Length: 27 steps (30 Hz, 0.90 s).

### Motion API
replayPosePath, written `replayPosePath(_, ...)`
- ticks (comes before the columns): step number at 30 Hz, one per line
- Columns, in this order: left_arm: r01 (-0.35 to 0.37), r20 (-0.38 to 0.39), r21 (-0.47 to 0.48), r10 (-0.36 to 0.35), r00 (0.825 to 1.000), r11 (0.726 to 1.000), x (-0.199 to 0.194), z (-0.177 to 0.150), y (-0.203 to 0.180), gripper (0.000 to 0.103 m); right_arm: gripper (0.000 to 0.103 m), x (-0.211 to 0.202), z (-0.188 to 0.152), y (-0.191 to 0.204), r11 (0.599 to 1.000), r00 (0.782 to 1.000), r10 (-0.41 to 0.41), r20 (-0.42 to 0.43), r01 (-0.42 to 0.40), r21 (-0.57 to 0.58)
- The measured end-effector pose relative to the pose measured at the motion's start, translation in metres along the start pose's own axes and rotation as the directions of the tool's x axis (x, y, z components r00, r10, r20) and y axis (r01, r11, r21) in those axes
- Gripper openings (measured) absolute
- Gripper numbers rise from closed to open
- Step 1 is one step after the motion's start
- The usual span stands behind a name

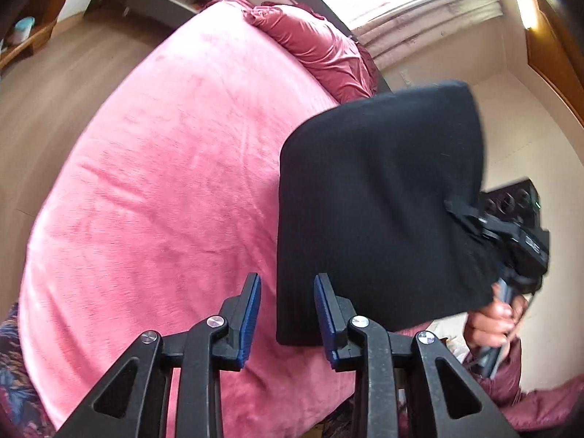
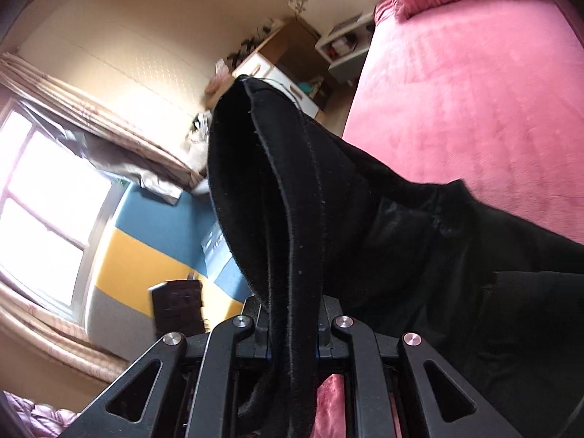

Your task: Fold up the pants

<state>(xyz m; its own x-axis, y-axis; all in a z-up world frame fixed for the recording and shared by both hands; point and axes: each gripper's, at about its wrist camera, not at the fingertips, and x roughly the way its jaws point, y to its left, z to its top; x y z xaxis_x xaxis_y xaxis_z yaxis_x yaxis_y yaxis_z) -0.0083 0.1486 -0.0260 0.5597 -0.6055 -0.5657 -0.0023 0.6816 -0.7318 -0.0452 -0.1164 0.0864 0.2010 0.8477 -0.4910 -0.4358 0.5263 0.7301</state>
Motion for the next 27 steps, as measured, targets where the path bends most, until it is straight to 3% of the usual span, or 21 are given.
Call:
replayPosePath(6, 0.016, -0.056, 0.038, -0.014, 0.998, 0.999, 0.052, 0.015, -0.033, 0.031, 0.014, -0.053, -0.007, -0.014, 0.999, 0.993, -0.021, 0.12, 0.016, 0.045)
replayPosePath(14, 0.046, -0.17, 0.151, -0.02, 0.985, 0.988, 0.101, 0.01, -0.076, 0.031, 0.014, -0.119, -0.036, -0.065, 0.981, 0.965, -0.126, 0.231, 0.087, 0.172)
replayPosePath(19, 0.053, -0.24, 0.215, 0.0, 0.971, 0.975, 0.122, -0.003, -0.094, 0.031, 0.014, -0.14, -0.061, -0.113, 0.946, 0.948, -0.223, 0.227, 0.154, 0.285)
replayPosePath(27, 0.05, -0.337, 0.309, 0.06, 0.94, 0.95, 0.16, -0.027, -0.116, 0.031, 0.014, -0.164, -0.095, -0.212, 0.843, 0.936, -0.322, 0.142, 0.215, 0.492)
